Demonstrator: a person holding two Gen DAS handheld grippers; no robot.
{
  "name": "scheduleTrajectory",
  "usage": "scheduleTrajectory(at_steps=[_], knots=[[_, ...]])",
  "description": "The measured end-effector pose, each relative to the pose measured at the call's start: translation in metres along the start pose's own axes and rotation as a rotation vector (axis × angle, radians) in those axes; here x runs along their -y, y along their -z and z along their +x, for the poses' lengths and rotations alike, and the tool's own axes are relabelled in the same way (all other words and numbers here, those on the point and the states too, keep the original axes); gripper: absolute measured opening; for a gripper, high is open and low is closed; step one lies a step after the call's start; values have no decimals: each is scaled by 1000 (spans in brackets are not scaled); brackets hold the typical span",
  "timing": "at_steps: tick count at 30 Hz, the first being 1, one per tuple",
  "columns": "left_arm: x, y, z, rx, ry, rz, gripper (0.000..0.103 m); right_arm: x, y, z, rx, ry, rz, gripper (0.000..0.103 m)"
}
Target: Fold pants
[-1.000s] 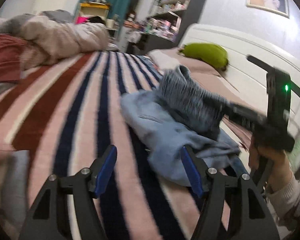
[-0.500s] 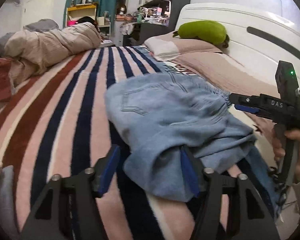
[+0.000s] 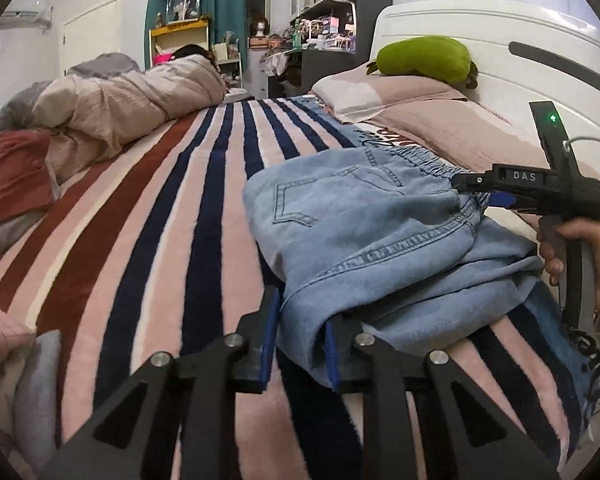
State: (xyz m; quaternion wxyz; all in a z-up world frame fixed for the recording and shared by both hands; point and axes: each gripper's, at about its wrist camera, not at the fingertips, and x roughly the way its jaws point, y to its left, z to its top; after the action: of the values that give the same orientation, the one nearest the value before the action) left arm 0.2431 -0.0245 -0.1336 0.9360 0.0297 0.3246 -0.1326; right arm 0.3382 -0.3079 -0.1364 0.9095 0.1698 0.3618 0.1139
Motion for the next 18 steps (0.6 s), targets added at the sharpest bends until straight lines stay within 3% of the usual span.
scheduleTrajectory(at_steps=[1, 6, 18], knots=[[-1, 0, 0, -2, 3, -8, 18, -2, 1, 0, -3, -5, -15, 55], [-8, 2, 0, -18, 6, -36, 21, -16, 10, -19, 37, -30, -95, 39], [-19, 8, -8, -47, 51, -90, 25, -17, 45, -75, 52, -87, -11, 35]])
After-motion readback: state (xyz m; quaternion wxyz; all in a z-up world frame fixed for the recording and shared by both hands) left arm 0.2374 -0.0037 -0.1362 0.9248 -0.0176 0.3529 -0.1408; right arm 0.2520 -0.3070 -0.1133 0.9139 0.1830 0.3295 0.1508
